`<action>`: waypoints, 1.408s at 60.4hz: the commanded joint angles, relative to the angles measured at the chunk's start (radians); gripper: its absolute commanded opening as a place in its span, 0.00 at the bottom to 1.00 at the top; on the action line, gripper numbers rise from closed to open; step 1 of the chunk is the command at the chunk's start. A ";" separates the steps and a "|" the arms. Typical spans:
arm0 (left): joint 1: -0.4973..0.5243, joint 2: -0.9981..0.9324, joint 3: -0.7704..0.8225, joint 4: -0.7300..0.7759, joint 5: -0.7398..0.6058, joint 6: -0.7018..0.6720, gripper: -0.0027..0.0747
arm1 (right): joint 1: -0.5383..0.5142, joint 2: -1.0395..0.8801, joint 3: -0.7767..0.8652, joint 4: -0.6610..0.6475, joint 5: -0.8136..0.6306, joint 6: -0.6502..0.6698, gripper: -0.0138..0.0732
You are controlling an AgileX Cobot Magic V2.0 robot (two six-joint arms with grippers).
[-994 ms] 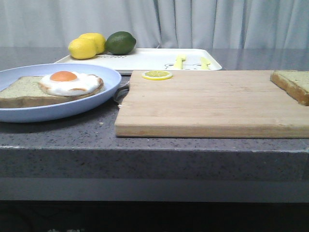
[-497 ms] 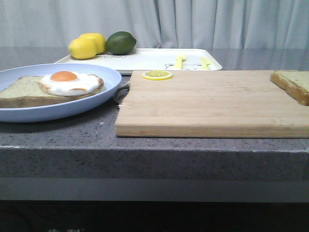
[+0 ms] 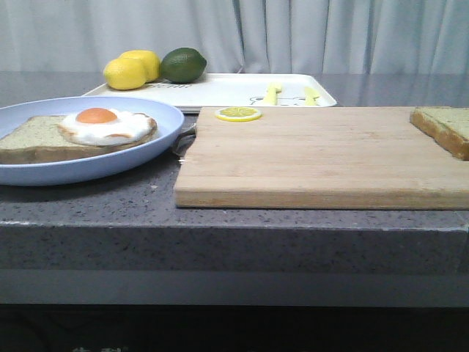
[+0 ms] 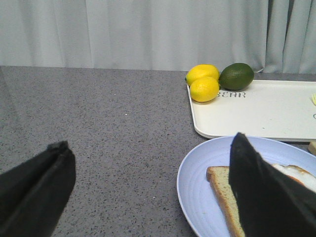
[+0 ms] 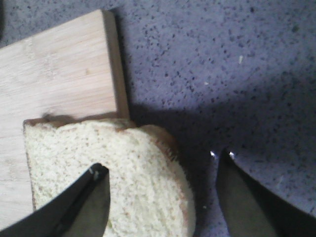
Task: Place bread and move sandwich to tray
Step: 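Lower the right gripper over the bread slice on the cutting board, then grasp the bread slice edge with the right gripper and lift it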
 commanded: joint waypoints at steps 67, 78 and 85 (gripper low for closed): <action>0.001 0.009 -0.036 0.001 -0.077 -0.007 0.84 | 0.080 0.021 -0.050 -0.020 0.095 -0.146 0.71; 0.001 0.009 -0.036 0.001 -0.077 -0.007 0.84 | 0.080 0.021 -0.047 -0.021 0.128 -0.145 0.71; 0.001 0.009 -0.036 0.001 -0.077 -0.007 0.84 | 0.080 0.021 -0.039 -0.029 0.128 -0.121 0.71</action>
